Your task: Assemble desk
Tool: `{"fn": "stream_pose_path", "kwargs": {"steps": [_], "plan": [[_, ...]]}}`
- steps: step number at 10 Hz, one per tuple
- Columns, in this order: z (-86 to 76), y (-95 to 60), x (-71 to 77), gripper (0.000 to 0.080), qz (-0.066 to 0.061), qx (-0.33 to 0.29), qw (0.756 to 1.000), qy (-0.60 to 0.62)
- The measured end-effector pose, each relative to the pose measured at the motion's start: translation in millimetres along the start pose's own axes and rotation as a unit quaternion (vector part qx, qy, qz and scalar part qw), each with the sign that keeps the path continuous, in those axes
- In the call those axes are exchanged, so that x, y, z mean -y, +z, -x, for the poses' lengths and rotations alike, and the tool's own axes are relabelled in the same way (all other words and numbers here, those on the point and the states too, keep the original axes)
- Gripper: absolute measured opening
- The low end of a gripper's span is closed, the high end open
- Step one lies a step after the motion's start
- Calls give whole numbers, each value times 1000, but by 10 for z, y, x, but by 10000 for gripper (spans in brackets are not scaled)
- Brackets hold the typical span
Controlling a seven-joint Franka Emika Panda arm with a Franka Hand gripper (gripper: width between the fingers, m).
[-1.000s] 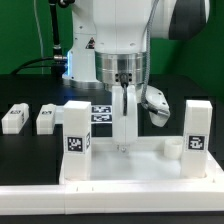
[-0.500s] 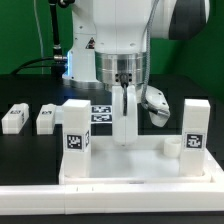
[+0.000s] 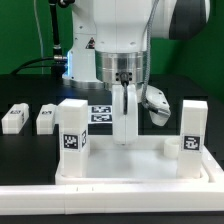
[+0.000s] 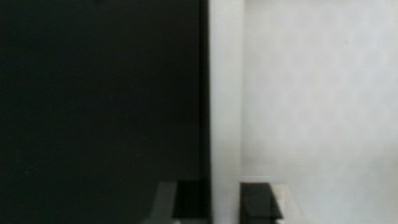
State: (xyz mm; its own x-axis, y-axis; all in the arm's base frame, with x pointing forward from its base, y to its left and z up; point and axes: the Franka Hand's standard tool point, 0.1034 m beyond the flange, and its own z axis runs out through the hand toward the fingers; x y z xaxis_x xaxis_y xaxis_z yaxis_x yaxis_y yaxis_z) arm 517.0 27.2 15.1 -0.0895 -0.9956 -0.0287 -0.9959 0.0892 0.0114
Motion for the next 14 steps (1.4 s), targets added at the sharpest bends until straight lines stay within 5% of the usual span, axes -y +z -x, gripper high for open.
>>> {"fn": "stream_pose_path", "kwargs": {"steps": [3, 7, 11, 14], "plan": [[-1, -1, 1, 62, 0, 0, 1000, 0], [-298, 8, -80, 60, -51, -32, 994, -90], [-343, 10, -134, 61, -37, -34, 979, -200], [-650, 0, -173, 64, -8, -23, 933, -360]]}}
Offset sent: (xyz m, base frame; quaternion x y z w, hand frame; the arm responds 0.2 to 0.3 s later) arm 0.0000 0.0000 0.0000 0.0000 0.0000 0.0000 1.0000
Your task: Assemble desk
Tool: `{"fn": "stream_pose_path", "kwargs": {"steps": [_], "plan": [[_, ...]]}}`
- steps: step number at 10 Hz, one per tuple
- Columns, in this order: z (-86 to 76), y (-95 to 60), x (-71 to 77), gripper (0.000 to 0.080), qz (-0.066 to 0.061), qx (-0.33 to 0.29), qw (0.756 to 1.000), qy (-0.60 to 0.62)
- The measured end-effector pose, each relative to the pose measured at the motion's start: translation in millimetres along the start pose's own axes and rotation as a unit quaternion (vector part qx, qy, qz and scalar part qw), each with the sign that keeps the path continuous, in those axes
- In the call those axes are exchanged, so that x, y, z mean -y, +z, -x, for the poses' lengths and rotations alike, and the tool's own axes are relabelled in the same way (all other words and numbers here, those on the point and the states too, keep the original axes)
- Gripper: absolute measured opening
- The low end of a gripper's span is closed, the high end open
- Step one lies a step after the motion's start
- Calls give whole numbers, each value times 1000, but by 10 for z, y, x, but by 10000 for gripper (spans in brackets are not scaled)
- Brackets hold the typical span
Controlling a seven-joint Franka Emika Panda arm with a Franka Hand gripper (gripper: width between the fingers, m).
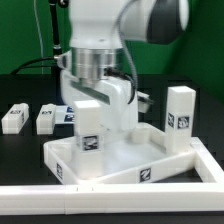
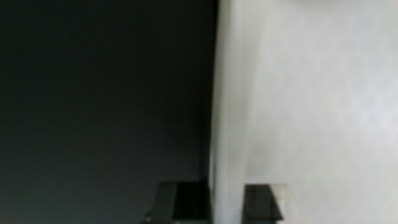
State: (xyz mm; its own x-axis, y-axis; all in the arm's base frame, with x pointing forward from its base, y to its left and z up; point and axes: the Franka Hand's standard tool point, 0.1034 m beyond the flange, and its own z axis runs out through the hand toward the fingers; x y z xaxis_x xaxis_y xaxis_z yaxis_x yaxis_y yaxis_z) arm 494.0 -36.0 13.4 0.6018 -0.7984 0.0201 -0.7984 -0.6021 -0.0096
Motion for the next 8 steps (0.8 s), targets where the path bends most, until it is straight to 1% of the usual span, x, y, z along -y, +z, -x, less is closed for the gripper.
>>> {"fn": "stream_pose_path", "kwargs": {"steps": [3, 5, 6, 7, 8], "plan": [[-41, -6, 8, 64, 2, -10, 995, -99], [-47, -7, 5, 64, 3, -11, 990, -141], [-82, -20, 5, 64, 4, -12, 981, -195], [-167, -57, 28, 64, 4, -16, 968, -249], [-232, -93, 78, 63, 7, -22, 956, -292]]}}
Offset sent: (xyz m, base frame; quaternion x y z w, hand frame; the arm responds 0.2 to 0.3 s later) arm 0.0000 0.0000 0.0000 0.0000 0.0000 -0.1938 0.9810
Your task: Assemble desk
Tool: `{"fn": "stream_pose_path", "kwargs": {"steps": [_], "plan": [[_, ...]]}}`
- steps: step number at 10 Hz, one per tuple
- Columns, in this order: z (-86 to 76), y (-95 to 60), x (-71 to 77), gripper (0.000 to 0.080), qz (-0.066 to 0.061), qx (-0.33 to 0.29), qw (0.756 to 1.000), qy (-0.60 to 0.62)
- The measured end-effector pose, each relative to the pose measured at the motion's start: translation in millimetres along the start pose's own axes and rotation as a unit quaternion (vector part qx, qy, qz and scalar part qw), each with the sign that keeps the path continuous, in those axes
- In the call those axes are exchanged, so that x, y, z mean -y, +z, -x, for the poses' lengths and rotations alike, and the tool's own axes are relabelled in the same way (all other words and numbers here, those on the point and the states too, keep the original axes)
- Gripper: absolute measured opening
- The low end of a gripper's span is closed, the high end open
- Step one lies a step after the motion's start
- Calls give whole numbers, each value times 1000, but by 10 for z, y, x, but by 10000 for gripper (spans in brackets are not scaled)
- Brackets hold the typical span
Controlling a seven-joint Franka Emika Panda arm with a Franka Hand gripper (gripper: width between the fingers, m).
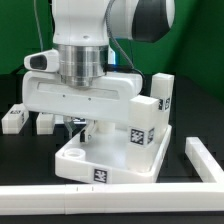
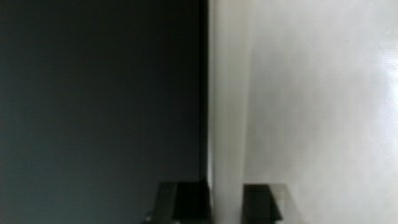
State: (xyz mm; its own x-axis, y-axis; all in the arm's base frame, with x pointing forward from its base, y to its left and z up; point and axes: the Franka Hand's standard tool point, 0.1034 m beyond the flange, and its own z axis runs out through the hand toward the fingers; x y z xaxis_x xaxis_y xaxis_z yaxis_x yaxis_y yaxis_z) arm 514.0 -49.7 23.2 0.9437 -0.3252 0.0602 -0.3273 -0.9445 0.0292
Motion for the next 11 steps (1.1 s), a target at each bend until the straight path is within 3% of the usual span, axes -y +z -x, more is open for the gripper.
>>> {"fn": "stream_pose_path", "kwargs": {"steps": [3, 6, 8, 11], "plan": [[-137, -14, 29, 60, 10, -10, 990, -140], [-139, -12, -18, 60, 15, -8, 973, -230], [-261, -40, -76, 60, 25, -15, 943, -331], [-520, -146, 78, 60, 42, -31, 898, -437]]}}
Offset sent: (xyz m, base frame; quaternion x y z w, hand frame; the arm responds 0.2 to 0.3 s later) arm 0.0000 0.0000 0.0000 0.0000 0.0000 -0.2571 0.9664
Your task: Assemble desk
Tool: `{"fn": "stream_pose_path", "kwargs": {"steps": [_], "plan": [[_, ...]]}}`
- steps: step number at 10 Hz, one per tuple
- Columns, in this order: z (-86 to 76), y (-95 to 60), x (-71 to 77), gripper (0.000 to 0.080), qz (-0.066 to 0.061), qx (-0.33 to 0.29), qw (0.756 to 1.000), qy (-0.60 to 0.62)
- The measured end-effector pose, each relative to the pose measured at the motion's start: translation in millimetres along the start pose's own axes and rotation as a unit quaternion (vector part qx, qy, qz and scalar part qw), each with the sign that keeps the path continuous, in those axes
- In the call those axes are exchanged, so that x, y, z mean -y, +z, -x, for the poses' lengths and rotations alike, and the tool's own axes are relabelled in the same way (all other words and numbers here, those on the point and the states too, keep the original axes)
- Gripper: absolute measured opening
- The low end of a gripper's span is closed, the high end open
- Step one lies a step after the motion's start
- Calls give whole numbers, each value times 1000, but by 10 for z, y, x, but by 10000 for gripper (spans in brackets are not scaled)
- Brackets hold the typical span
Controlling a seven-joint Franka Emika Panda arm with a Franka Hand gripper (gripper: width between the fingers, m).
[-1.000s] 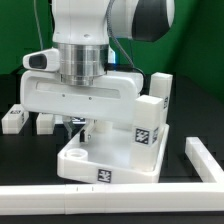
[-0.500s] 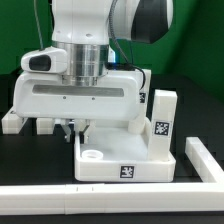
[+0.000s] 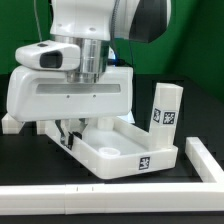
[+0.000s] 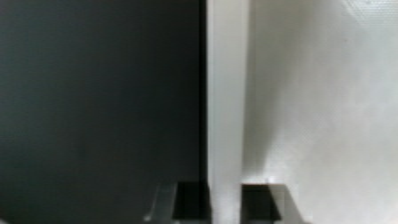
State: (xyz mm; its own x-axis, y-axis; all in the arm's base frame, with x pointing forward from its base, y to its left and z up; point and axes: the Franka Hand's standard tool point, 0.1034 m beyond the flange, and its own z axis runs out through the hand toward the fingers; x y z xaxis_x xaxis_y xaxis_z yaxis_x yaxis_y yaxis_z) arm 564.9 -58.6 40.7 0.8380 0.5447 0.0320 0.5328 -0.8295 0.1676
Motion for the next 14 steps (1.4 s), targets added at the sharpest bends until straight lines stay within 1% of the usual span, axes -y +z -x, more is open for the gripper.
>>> {"fn": "stream_pose_path", "kwargs": {"steps": [1, 3, 5, 6, 7, 8, 9, 10, 14], "plan": [[-34, -1, -46, 60, 3, -5, 999, -36], [-5, 10, -62, 60, 5, 0, 997, -75], [-11, 6, -75, 60, 11, 5, 989, -148], [-101, -19, -43, 60, 20, 5, 982, -190], [-274, -12, 9, 60, 29, 4, 971, -236], [-495, 26, 42, 60, 39, 1, 959, -279], [-613, 52, 59, 64, 43, -1, 946, -320], [-642, 50, 60, 64, 49, -5, 935, -351], [-636, 41, 46, 64, 49, -4, 935, -351]]}}
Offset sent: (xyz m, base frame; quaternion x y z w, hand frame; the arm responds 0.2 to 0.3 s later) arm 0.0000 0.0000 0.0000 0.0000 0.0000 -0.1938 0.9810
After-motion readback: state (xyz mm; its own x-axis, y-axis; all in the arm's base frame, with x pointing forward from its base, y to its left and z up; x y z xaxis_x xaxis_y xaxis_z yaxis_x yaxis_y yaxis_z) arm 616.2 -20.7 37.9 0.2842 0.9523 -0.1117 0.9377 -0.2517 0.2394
